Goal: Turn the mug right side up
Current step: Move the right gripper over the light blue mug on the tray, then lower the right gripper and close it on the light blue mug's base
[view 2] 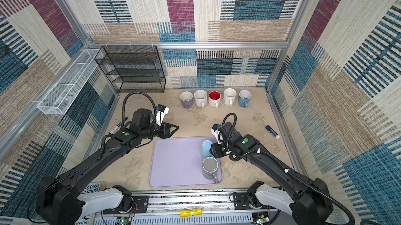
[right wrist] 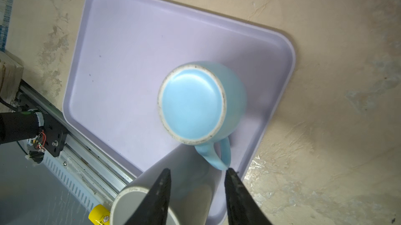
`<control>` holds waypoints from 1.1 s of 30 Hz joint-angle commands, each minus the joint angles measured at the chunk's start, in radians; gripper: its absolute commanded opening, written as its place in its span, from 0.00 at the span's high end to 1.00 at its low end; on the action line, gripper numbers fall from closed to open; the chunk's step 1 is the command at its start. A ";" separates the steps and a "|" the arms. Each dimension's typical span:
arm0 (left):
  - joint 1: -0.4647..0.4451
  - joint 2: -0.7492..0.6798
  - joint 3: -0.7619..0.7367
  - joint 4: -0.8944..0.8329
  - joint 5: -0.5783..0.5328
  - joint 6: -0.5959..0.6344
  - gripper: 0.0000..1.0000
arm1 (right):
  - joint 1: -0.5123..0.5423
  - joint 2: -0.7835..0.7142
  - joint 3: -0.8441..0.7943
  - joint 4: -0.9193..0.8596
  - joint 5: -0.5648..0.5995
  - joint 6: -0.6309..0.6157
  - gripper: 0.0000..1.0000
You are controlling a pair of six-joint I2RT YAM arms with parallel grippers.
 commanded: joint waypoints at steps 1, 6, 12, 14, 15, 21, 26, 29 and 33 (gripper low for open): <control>-0.002 -0.013 0.015 -0.022 0.000 0.042 0.43 | 0.008 0.017 -0.018 0.028 0.015 0.019 0.57; -0.004 -0.033 0.016 -0.050 -0.017 0.053 0.43 | 0.016 0.059 -0.017 0.070 0.020 0.014 0.58; -0.004 -0.044 0.014 -0.059 -0.026 0.055 0.43 | 0.019 0.112 0.010 0.128 0.040 0.014 0.60; -0.006 -0.044 0.016 -0.063 -0.028 0.056 0.43 | 0.019 0.136 0.025 0.142 0.047 0.016 0.60; -0.005 -0.045 0.016 -0.068 -0.031 0.058 0.43 | 0.019 0.147 0.032 0.148 0.049 0.014 0.60; -0.005 -0.050 0.008 -0.069 -0.038 0.060 0.43 | 0.020 0.212 0.069 0.190 0.078 0.008 0.62; -0.006 -0.051 0.005 -0.076 -0.045 0.064 0.43 | 0.025 0.264 0.104 0.197 0.109 0.006 0.63; -0.006 -0.054 0.004 -0.076 -0.045 0.066 0.43 | 0.034 0.289 0.116 0.196 0.131 0.006 0.64; -0.005 -0.052 -0.001 -0.076 -0.049 0.067 0.43 | 0.045 0.310 0.120 0.192 0.178 0.009 0.65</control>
